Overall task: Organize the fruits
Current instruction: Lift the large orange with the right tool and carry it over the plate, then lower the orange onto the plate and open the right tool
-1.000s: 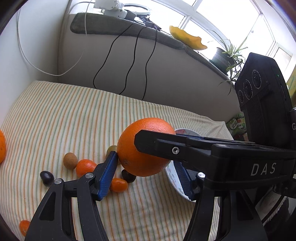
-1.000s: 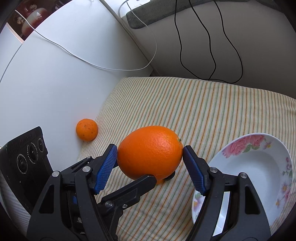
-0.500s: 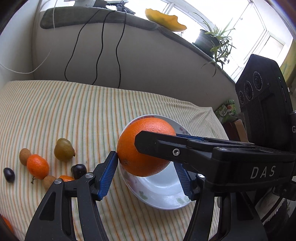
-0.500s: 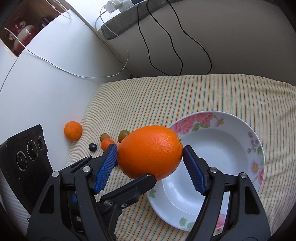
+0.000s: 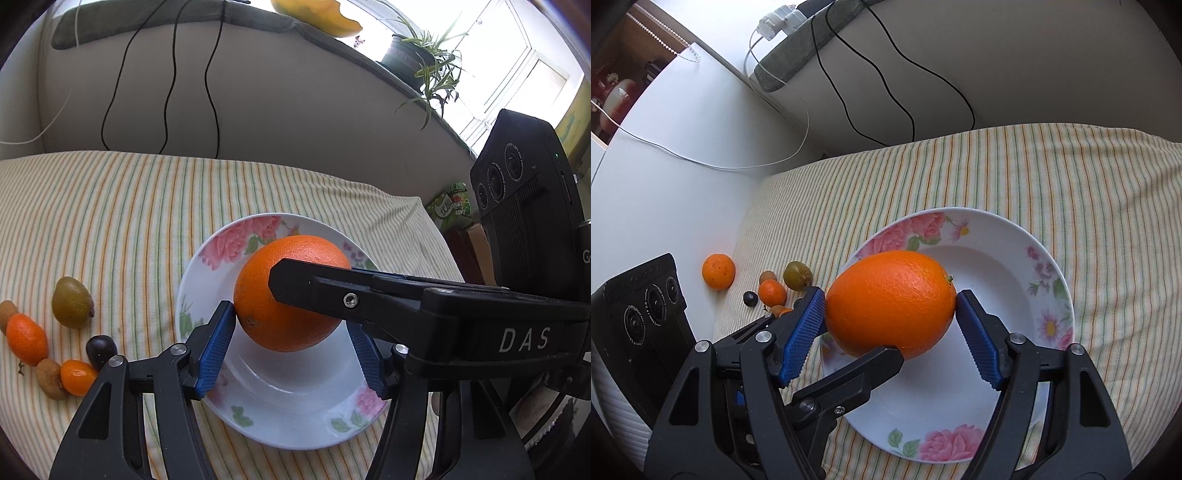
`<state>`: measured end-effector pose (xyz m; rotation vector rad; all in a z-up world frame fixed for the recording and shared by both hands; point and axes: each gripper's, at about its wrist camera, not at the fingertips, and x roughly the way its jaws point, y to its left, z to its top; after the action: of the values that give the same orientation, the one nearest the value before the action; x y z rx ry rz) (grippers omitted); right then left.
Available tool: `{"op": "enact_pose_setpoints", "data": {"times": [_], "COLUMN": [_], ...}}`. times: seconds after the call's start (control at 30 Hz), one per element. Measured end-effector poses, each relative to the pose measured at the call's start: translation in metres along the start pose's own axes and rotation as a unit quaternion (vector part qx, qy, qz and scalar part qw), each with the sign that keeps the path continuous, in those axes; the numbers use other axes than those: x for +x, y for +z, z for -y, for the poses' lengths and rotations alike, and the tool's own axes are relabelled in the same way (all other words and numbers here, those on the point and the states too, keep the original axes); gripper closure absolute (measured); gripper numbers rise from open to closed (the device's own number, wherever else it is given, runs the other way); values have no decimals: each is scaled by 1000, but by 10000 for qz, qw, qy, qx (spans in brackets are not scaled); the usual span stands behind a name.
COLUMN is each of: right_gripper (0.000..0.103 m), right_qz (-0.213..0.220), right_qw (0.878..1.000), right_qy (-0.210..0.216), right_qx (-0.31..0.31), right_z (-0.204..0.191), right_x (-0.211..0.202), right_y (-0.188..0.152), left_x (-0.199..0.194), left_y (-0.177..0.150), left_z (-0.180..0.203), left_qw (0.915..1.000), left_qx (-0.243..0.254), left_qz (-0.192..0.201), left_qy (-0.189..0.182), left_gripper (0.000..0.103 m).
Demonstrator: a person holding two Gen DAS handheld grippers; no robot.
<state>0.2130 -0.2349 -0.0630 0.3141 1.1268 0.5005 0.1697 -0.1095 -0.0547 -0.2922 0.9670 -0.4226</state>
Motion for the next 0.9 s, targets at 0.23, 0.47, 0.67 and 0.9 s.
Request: {"op": "enact_pose_setpoints", "data": {"times": [0.23,0.47,0.67,0.9], "right_gripper": [27,27,26,23], "right_qz": [-8,166,289,528], "right_qw": [10000,9998,9992,9985], "right_qy": [-71,-54,-152,-160], "right_qx": [8,-78,-211,44], "right_z": [7,4,-2,10], "right_x": [5,-5,-12,-20], "right_y": [0,2,2,-5], "left_x": [5,-3,-9,-24], "left_y": [5,5,0,-9], "left_z": [7,6,-3,-10], "left_qw": [9998,9996,9996,9994], "left_qx": [133,234,182,197], "left_qz": [8,59,53,130], "left_qy": [123,158,202,260], "left_gripper": [44,44,43,43]}}
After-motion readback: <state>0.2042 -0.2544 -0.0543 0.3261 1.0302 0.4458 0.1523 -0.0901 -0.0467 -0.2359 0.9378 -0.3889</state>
